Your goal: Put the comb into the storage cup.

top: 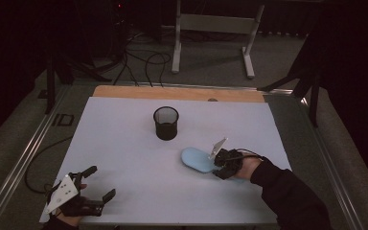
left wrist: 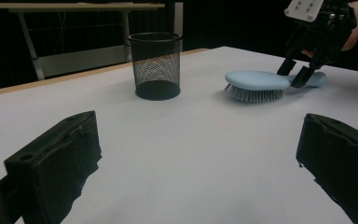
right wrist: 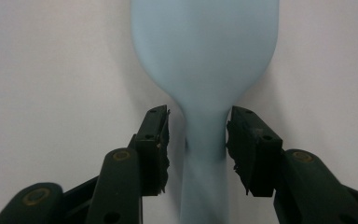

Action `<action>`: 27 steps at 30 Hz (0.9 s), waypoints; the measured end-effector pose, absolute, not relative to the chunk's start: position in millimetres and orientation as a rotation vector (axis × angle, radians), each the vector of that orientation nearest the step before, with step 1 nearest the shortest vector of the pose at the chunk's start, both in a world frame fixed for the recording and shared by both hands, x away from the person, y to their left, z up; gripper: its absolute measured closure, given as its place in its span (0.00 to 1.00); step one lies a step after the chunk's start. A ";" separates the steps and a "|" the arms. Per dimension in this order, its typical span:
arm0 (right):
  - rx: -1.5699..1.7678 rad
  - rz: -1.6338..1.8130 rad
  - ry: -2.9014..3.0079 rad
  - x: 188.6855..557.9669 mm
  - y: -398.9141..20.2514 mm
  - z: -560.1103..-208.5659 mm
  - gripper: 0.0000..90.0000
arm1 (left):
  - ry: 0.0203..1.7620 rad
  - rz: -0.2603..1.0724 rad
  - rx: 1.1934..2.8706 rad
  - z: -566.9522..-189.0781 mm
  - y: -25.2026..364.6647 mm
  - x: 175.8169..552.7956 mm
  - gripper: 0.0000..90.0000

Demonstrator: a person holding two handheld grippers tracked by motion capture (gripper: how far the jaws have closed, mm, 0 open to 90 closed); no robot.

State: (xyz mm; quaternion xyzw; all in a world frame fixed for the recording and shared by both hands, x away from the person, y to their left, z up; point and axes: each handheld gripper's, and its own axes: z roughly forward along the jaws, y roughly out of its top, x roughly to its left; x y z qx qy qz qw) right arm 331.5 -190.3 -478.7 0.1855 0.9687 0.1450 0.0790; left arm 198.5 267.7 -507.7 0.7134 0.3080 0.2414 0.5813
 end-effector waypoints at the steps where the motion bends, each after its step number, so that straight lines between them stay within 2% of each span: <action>1: 0.551 0.419 2.903 332.1 -189.2 -479.2 0.64 | 0.719 0.564 1.667 -507.6 267.8 198.5 0.00; 13: 0.552 0.328 2.941 338.9 -179.5 -485.5 0.65 | 0.718 0.563 1.665 -507.6 268.1 198.4 0.00; 27: 0.621 0.284 2.950 343.5 -175.9 -489.9 0.76 | 0.717 0.563 1.671 -508.0 267.7 198.4 0.00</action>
